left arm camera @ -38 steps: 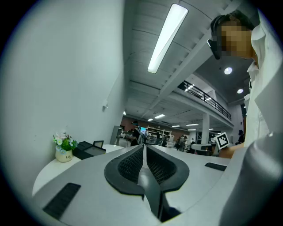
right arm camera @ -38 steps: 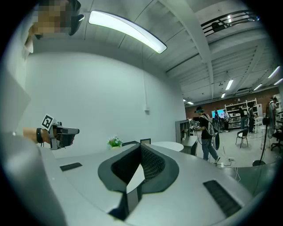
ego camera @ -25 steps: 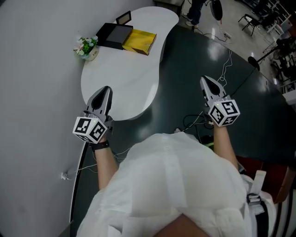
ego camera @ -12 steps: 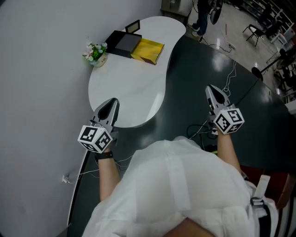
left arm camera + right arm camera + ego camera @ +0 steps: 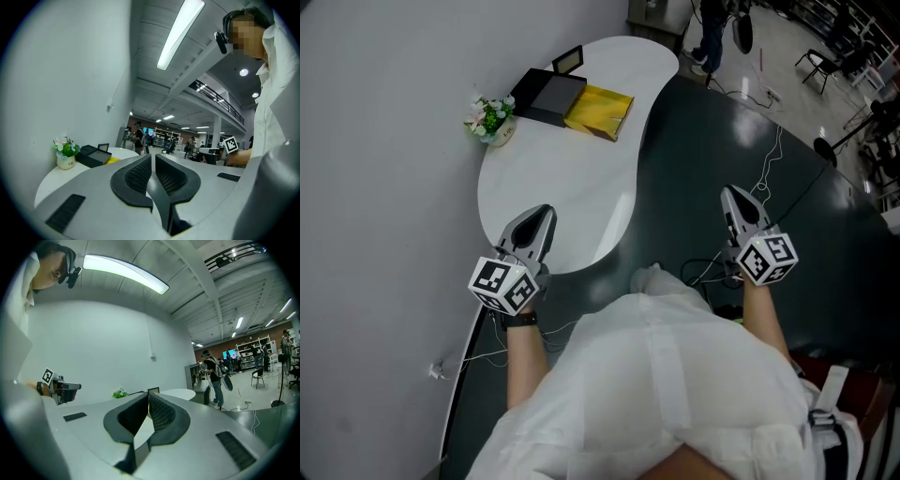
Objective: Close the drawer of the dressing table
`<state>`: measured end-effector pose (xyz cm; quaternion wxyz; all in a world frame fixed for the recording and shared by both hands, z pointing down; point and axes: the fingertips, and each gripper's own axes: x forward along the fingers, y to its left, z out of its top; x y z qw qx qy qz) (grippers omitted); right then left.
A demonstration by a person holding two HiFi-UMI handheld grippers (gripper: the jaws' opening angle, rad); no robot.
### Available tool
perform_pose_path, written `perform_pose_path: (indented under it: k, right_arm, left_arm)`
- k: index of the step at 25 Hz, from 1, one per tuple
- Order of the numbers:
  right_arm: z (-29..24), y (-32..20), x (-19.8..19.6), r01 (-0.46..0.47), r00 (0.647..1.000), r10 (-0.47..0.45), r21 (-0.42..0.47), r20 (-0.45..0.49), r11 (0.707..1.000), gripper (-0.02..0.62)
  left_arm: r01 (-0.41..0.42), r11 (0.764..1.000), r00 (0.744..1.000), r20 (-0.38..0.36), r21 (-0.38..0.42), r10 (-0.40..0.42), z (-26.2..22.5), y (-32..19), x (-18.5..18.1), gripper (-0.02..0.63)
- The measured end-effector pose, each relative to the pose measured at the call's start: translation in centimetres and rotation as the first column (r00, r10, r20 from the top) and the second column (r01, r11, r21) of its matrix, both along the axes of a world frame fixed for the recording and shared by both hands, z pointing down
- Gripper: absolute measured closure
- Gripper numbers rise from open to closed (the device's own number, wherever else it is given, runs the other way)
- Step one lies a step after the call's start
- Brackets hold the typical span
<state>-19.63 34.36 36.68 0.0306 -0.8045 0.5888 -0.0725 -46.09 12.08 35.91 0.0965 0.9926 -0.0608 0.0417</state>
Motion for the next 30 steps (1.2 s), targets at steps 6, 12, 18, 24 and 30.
perform_pose_path:
  k: [6, 12, 18, 24, 30]
  right_arm:
    - [1.2, 0.6, 5.4, -0.036, 0.999, 0.036, -0.019, 0.026, 0.999, 0.584]
    - [1.3, 2.0, 12.2, -0.08, 0.996, 0.08, -0.005, 0.047, 0.997, 0.584]
    - [0.8, 3.3, 17.9, -0.089, 0.995, 0.089, -0.014, 0.041, 0.996, 0.584]
    - [0.6, 3.0, 21.6, -0.099, 0.991, 0.095, 0.038, 0.091, 0.994, 0.584]
    - [1.8, 0.3, 24.5, -0.052, 0.995, 0.052, 0.001, 0.09, 0.999, 0.584]
  left_arm:
    - [0.004, 1.0, 1.0, -0.018, -0.008, -0.005, -0.2, -1.6, 6.5, 0.569]
    - [-0.044, 0.999, 0.999, -0.006, 0.028, 0.044, -0.6, -1.7, 15.2, 0.569]
    - [-0.042, 0.999, 0.999, -0.017, 0.01, 0.043, -0.5, -1.5, 21.1, 0.569]
    - [-0.042, 0.999, 0.999, -0.02, 0.005, 0.042, 0.0, -1.9, 25.1, 0.569]
    - [-0.044, 0.999, 0.999, -0.021, -0.005, 0.044, 1.2, -3.2, 29.0, 0.569]
